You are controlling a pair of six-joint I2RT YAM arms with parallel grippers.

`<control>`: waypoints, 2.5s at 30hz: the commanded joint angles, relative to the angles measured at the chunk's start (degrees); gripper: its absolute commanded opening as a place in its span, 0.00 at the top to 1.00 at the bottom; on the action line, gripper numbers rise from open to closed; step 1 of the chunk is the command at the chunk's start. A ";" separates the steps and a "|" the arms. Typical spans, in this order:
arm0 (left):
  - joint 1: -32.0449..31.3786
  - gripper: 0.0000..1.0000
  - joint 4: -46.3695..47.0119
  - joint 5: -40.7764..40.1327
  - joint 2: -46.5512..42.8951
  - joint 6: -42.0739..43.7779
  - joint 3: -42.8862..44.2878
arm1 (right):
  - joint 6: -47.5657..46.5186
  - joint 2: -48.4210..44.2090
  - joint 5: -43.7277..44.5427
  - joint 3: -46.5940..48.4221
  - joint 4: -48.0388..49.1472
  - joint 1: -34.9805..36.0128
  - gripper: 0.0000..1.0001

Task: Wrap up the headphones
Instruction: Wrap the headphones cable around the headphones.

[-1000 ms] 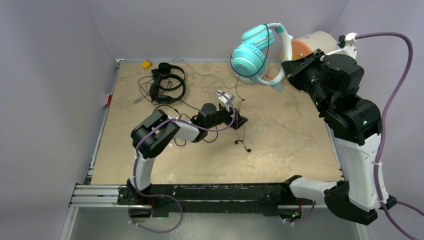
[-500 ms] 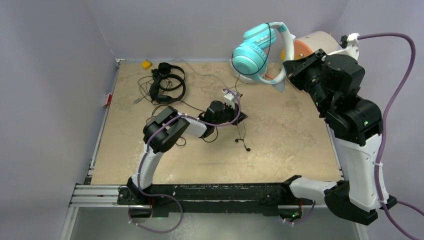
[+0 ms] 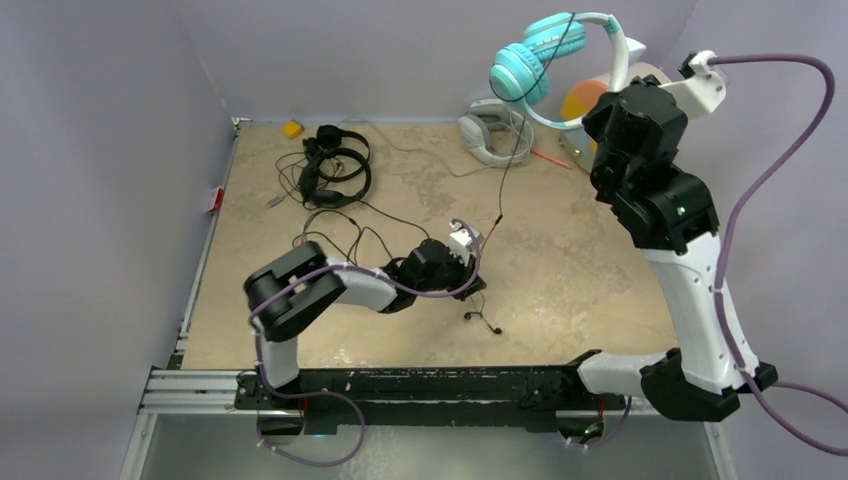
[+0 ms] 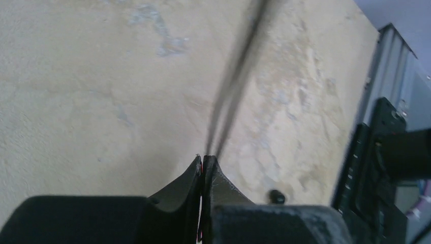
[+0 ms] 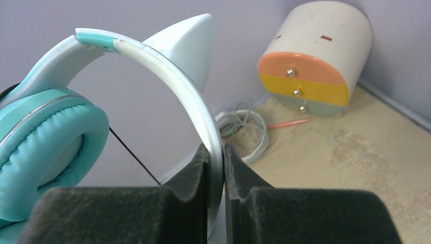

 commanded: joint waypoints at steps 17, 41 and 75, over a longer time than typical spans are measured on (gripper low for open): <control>-13.38 1.00 -51.39 -11.42 -37.62 5.41 -0.01 | -23.32 6.97 19.15 -3.55 31.27 -2.79 1.00; -19.12 1.00 -95.26 -28.01 -49.80 6.37 34.66 | -11.63 18.80 10.62 -15.39 11.54 -8.71 1.00; -5.01 1.00 -84.87 -21.65 -23.23 26.50 82.09 | -14.05 -0.59 -10.01 -54.85 21.33 12.05 1.00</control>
